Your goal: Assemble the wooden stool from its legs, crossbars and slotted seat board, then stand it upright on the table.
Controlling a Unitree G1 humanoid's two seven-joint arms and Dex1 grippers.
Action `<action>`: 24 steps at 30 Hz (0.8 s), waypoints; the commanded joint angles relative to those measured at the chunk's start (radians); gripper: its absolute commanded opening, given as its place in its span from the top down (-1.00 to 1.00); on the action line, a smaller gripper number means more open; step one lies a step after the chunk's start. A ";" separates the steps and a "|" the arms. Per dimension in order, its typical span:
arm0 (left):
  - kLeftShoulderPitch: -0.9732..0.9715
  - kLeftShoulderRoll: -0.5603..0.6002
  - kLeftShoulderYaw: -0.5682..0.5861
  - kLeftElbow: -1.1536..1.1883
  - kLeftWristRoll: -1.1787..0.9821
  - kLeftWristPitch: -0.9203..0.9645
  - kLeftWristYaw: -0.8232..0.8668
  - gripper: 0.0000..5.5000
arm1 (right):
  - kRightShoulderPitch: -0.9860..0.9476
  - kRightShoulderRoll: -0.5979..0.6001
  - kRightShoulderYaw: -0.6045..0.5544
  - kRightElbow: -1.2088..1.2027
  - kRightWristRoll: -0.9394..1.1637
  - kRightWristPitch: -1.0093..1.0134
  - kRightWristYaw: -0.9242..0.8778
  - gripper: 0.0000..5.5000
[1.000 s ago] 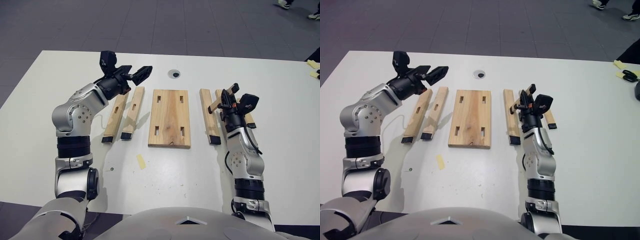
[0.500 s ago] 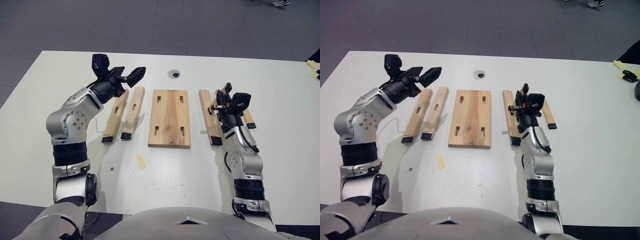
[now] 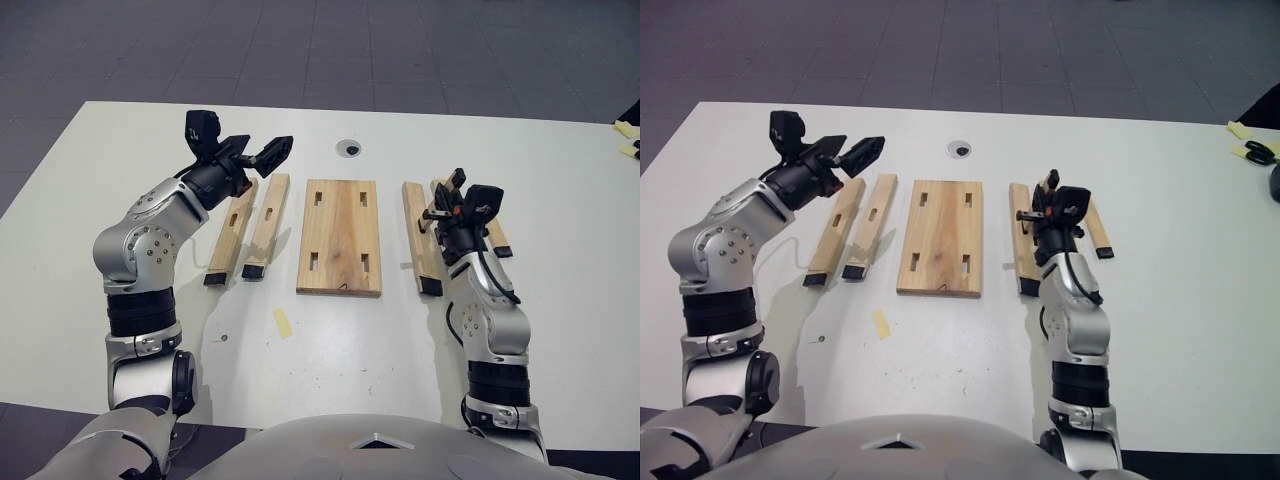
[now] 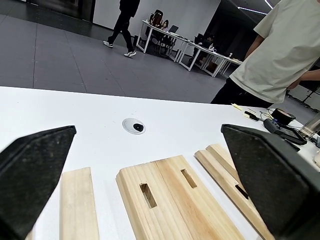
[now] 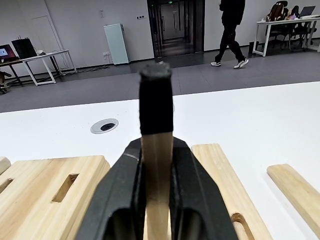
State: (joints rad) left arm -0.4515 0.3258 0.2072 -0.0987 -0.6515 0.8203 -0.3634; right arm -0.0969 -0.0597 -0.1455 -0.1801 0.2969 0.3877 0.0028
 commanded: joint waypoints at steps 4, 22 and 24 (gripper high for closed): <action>0.014 -0.002 0.002 -0.021 -0.005 0.022 0.010 -0.96 | 0.114 0.022 0.006 0.071 -0.029 0.077 -0.034 0.85; -0.045 0.020 -0.053 0.042 0.039 0.001 -0.041 -0.96 | 0.183 0.024 0.021 -0.097 -0.117 0.079 -0.100 0.85; -0.045 0.009 -0.042 0.041 0.030 0.006 -0.035 -0.96 | 0.197 0.022 0.039 -0.089 -0.141 0.042 -0.092 0.85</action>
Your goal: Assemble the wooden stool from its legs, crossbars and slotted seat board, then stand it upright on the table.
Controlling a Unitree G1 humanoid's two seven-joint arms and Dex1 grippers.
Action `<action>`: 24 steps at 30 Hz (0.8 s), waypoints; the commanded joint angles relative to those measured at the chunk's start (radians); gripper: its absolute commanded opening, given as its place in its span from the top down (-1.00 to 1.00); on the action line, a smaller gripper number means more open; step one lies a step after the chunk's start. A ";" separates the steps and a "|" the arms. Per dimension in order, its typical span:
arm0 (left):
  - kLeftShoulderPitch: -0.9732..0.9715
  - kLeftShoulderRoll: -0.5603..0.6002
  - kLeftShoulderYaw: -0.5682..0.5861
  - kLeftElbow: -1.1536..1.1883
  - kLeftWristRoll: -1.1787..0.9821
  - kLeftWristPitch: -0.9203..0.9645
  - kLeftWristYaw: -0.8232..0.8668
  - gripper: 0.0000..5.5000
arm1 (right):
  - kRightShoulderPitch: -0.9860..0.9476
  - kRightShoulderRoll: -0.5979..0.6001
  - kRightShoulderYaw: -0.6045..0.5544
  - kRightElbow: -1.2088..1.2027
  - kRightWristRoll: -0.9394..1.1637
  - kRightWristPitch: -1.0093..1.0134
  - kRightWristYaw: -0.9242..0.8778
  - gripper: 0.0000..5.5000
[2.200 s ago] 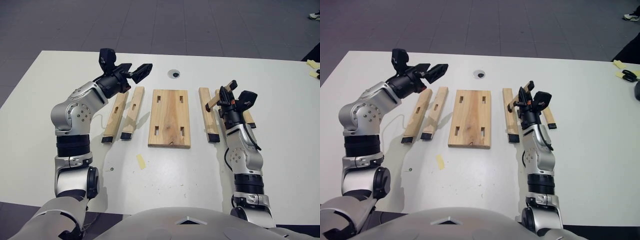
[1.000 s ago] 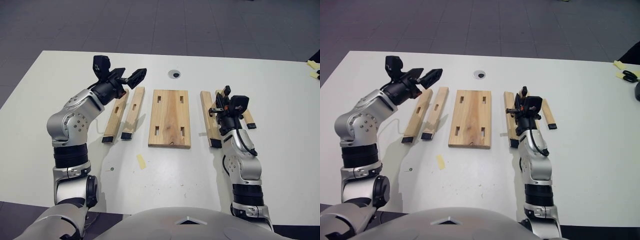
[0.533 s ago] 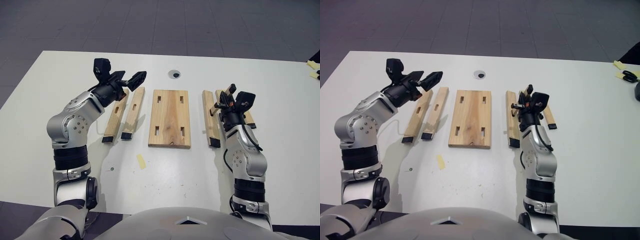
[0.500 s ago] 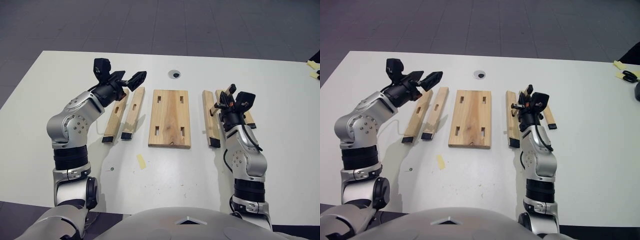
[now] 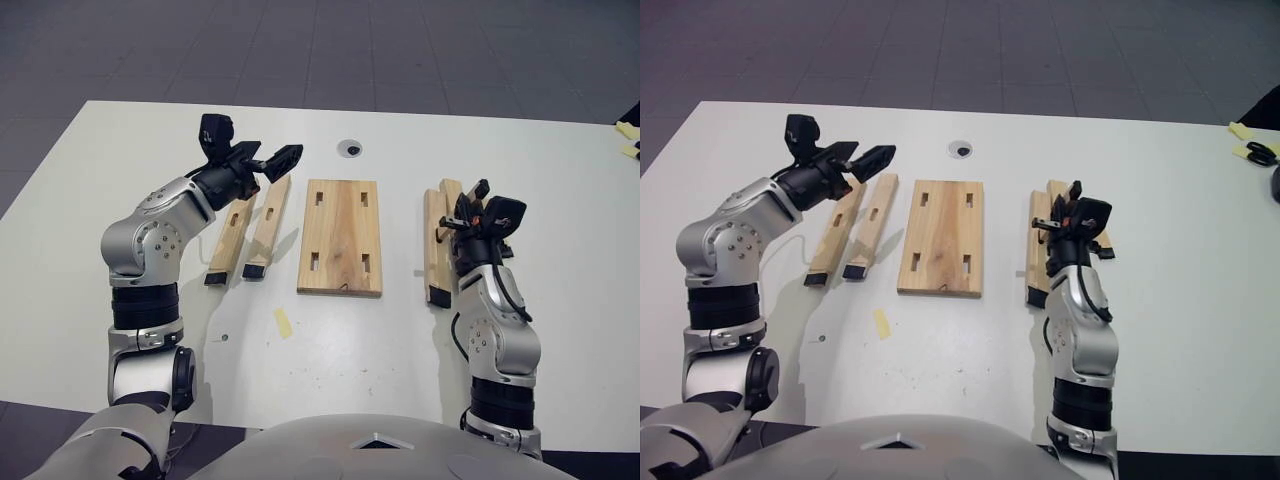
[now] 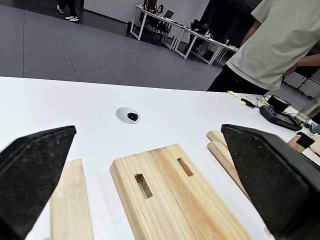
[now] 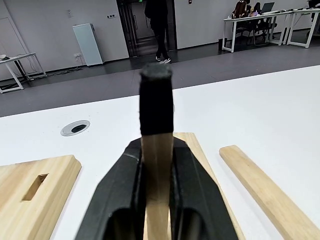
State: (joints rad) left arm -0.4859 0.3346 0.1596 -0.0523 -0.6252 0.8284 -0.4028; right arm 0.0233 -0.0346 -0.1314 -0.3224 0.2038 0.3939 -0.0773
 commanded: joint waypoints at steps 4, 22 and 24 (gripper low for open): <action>-0.020 -0.017 0.040 0.002 -0.023 0.014 0.019 -0.96 | 0.099 0.015 0.020 0.078 -0.060 -0.083 0.000 0.85; -0.021 -0.025 0.075 0.010 -0.043 0.039 0.041 -0.96 | -0.007 -0.009 -0.052 0.026 -0.014 -0.156 0.027 0.42; -0.015 -0.023 0.070 0.008 -0.041 0.039 0.036 -0.96 | -0.036 -0.025 -0.061 0.010 -0.010 -0.142 0.033 0.31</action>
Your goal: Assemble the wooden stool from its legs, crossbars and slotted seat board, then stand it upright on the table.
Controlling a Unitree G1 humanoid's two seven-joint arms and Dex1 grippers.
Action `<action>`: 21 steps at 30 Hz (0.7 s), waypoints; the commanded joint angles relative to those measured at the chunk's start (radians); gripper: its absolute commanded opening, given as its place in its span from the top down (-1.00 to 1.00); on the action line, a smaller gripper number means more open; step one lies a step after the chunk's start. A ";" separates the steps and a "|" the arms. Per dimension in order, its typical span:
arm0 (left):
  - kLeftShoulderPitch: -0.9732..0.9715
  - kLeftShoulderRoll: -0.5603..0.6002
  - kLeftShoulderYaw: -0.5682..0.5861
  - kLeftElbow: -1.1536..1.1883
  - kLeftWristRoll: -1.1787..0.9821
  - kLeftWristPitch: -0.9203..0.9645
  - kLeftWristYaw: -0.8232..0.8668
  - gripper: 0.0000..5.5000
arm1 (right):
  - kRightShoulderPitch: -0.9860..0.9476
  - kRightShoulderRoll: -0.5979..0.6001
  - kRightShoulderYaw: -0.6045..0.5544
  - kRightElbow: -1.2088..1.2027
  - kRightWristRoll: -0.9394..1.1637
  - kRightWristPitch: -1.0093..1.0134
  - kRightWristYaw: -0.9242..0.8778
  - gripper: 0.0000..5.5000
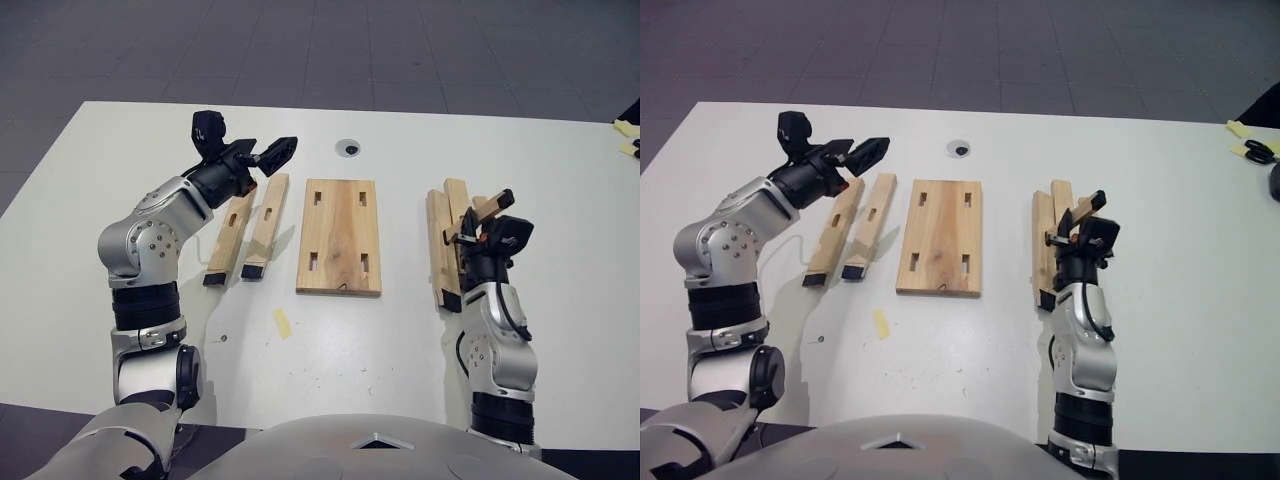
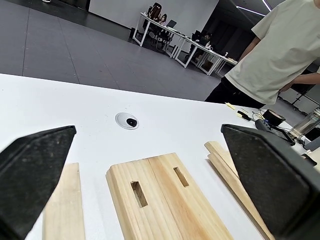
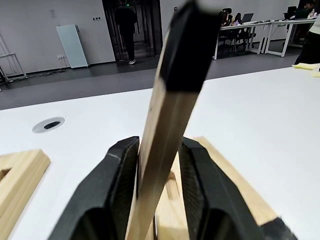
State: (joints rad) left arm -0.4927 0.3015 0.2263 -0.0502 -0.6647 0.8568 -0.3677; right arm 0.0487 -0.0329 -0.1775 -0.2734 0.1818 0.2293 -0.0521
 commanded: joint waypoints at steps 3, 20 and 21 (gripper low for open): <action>0.000 0.011 -0.003 -0.006 -0.005 0.015 -0.007 -0.96 | -0.091 -0.037 -0.031 -0.079 0.030 0.056 0.004 0.12; 0.012 -0.021 0.001 -0.014 0.002 -0.011 0.023 -0.96 | -0.409 -0.142 -0.072 -0.097 0.135 0.288 0.029 -0.84; 0.012 -0.023 -0.001 -0.015 0.002 -0.011 0.024 -0.96 | -0.397 -0.137 -0.060 -0.077 0.133 0.284 0.036 -0.89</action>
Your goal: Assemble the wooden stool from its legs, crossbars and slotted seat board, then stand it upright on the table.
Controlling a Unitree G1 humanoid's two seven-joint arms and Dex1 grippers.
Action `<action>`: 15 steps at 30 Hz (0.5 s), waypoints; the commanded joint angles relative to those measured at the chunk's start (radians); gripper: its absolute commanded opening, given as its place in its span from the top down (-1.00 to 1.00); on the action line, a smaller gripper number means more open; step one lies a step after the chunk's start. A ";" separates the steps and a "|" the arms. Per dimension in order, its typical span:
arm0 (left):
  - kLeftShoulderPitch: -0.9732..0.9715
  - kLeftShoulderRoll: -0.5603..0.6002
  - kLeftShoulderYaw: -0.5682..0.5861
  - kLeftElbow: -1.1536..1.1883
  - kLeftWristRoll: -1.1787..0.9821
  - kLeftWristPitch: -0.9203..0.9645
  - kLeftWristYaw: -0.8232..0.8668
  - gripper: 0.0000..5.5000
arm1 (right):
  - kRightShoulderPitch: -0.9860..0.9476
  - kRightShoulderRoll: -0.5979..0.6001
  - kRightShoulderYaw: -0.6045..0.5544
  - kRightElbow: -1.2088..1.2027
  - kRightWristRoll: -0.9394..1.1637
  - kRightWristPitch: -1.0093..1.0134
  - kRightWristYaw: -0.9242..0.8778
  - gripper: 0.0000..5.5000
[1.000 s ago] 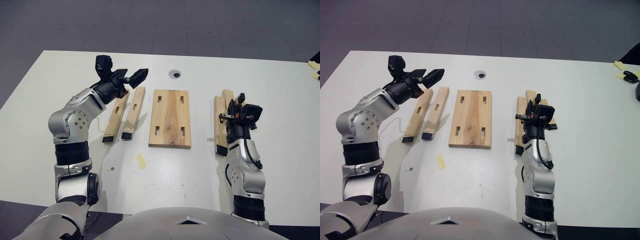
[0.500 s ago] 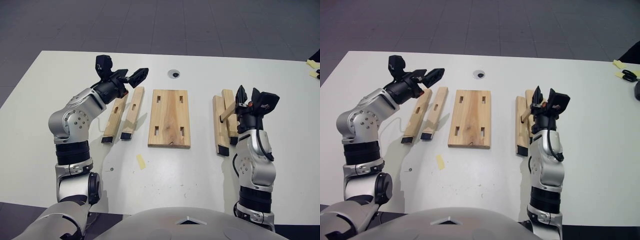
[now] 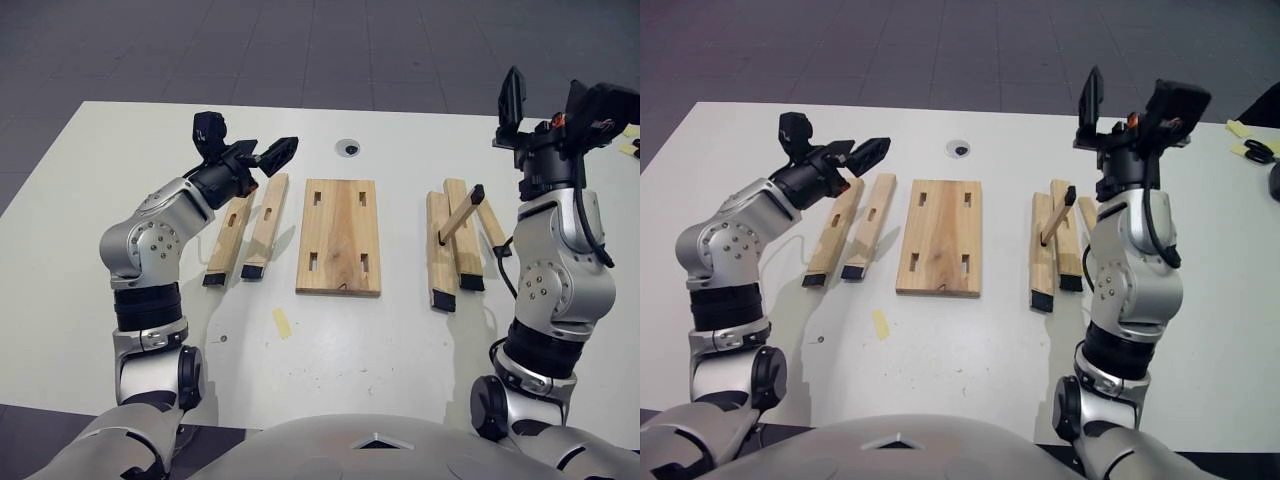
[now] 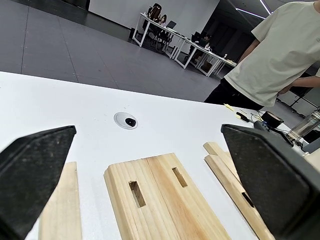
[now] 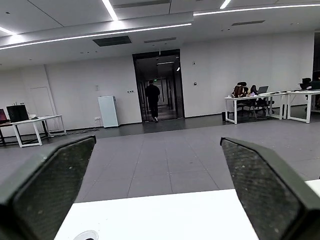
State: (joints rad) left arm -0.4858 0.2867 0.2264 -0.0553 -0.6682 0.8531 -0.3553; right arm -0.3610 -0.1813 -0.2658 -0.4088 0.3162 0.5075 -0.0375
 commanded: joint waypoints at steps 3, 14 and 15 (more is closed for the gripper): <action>0.003 -0.011 -0.003 -0.008 0.006 -0.013 0.013 -0.96 | 0.046 0.029 0.063 0.132 -0.014 -0.020 0.049 -0.96; 0.012 -0.019 0.001 -0.008 0.002 -0.023 0.019 -0.96 | 0.068 0.026 0.042 0.175 -0.013 -0.098 0.077 -0.96; 0.013 -0.020 0.001 -0.008 0.003 -0.025 0.020 -0.96 | 0.047 0.022 0.033 0.161 0.000 -0.089 0.075 -0.96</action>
State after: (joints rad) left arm -0.4764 0.2700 0.2268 -0.0556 -0.6685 0.8350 -0.3416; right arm -0.2794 -0.1558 -0.2112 -0.2209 0.2877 0.3910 0.0381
